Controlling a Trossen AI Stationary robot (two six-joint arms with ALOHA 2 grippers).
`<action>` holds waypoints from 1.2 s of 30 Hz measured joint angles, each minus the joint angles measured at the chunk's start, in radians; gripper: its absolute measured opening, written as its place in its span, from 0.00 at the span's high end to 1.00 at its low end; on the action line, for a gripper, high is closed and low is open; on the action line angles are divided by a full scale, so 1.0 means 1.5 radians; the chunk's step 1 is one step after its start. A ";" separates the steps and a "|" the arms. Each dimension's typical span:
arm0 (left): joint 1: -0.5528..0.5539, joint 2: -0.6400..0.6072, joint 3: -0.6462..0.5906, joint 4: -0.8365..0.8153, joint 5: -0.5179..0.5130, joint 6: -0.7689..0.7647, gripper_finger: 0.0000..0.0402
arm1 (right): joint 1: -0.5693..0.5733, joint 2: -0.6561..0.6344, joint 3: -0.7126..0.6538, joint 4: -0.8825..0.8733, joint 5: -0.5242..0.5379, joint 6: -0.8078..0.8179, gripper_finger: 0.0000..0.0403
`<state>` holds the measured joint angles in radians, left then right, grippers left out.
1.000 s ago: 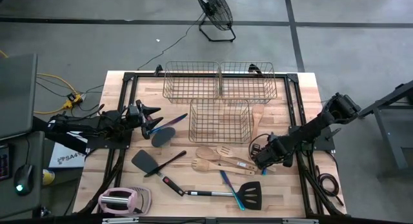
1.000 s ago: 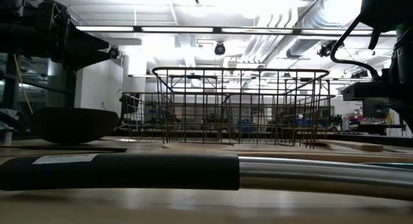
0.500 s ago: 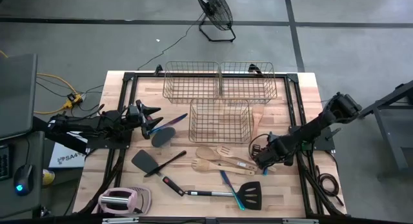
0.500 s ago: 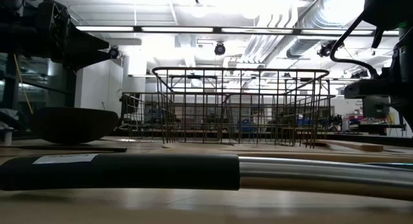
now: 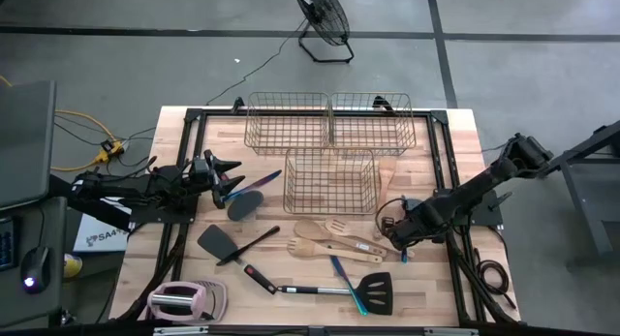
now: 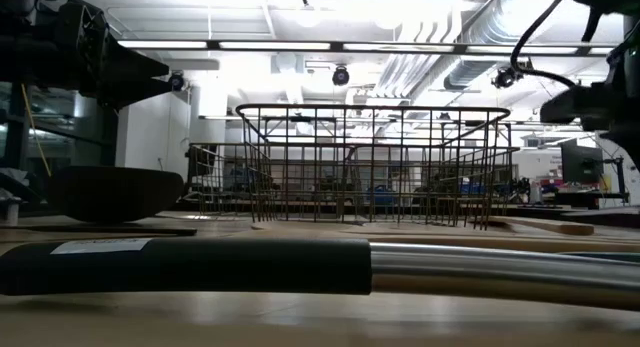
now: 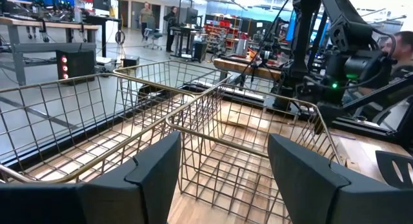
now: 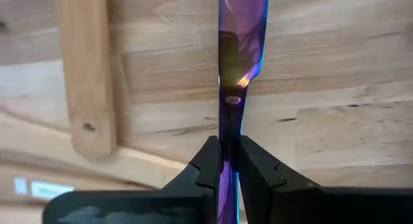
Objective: Pick & Place Kitchen Items
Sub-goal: Put the blue table knife into the top right wire basket
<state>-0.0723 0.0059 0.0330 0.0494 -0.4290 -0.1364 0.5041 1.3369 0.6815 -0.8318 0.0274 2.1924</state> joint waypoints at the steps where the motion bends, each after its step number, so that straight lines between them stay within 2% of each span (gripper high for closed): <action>1: 0.000 0.000 0.000 0.000 0.000 0.000 0.43 | 0.000 -0.008 0.000 -0.004 0.004 -0.008 0.93; 17: 0.000 0.000 0.000 0.000 0.000 0.000 0.43 | 0.000 -0.169 0.001 -0.055 0.165 -0.119 0.93; 22: 0.000 0.000 0.000 0.000 0.000 0.000 0.43 | -0.004 -0.217 0.001 -0.056 0.249 -0.171 0.93; 28: 0.000 0.000 0.000 0.000 0.000 0.000 0.43 | -0.036 -0.264 0.001 -0.035 0.351 -0.282 0.93; 36: 0.000 0.000 0.000 0.000 0.000 0.000 0.43 | -0.121 -0.296 0.001 0.028 0.468 -0.486 0.93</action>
<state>-0.0723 0.0059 0.0326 0.0498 -0.4294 -0.1364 0.3221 0.8936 0.6834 -0.7899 0.7301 1.4632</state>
